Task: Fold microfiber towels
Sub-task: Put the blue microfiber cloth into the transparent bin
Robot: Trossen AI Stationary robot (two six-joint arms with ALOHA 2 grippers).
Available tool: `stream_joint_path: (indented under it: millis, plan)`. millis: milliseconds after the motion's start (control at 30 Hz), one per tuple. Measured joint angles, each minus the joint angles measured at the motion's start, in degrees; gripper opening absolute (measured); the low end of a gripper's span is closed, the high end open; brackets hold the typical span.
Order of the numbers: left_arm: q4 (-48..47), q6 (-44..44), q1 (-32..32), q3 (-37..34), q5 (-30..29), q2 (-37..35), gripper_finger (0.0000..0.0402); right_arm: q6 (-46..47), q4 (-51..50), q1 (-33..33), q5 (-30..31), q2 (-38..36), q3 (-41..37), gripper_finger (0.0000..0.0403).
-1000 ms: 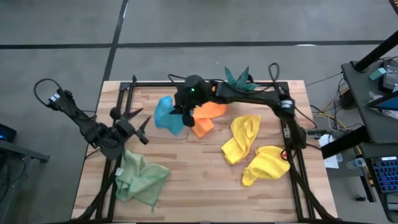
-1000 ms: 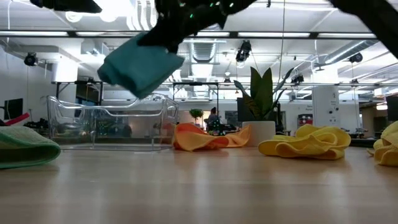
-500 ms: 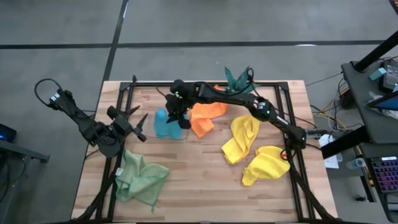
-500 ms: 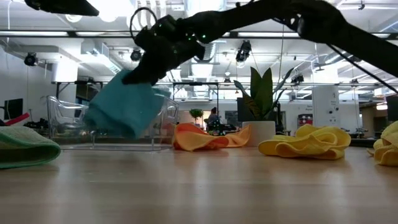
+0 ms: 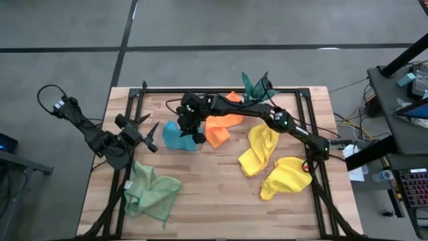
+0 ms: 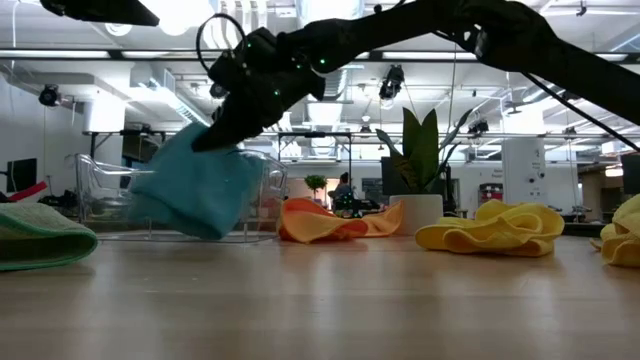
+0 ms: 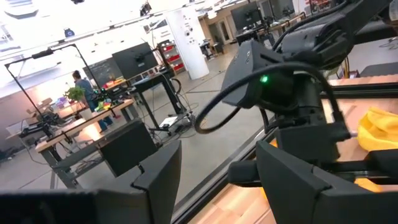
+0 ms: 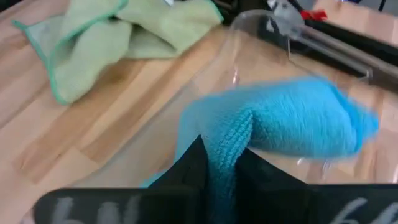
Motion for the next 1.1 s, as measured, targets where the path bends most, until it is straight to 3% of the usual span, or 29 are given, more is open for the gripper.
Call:
stream_joint_path:
  millis: [200, 467, 667, 800, 1100]
  plan:
    - [0.0, -0.2, 0.0, 0.0, 0.0, 0.0, 0.0192, 0.5, 1.1, 0.2, 5.6, 0.0, 0.0, 0.0074]
    - [0.1, -0.2, 0.0, 0.0, 0.0, 0.0, 0.0192, 2.1, 2.6, -0.2, 6.9, 0.0, 0.0, 0.0141]
    - [0.1, -0.2, 0.0, 0.0, 0.0, 0.4, 0.0192, -0.1, 3.9, -0.3, 19.1, -0.4, 0.0, 0.0186]
    - [0.1, -0.1, 0.0, 0.0, 0.0, 0.4, 0.0192, -1.3, 3.4, -0.9, 25.1, -1.8, 0.0, 0.0191]
    - [0.1, -0.7, 0.0, 0.0, 0.1, 1.3, 0.0192, -0.5, -7.3, -0.8, 25.0, -9.4, 0.0, 0.0163]
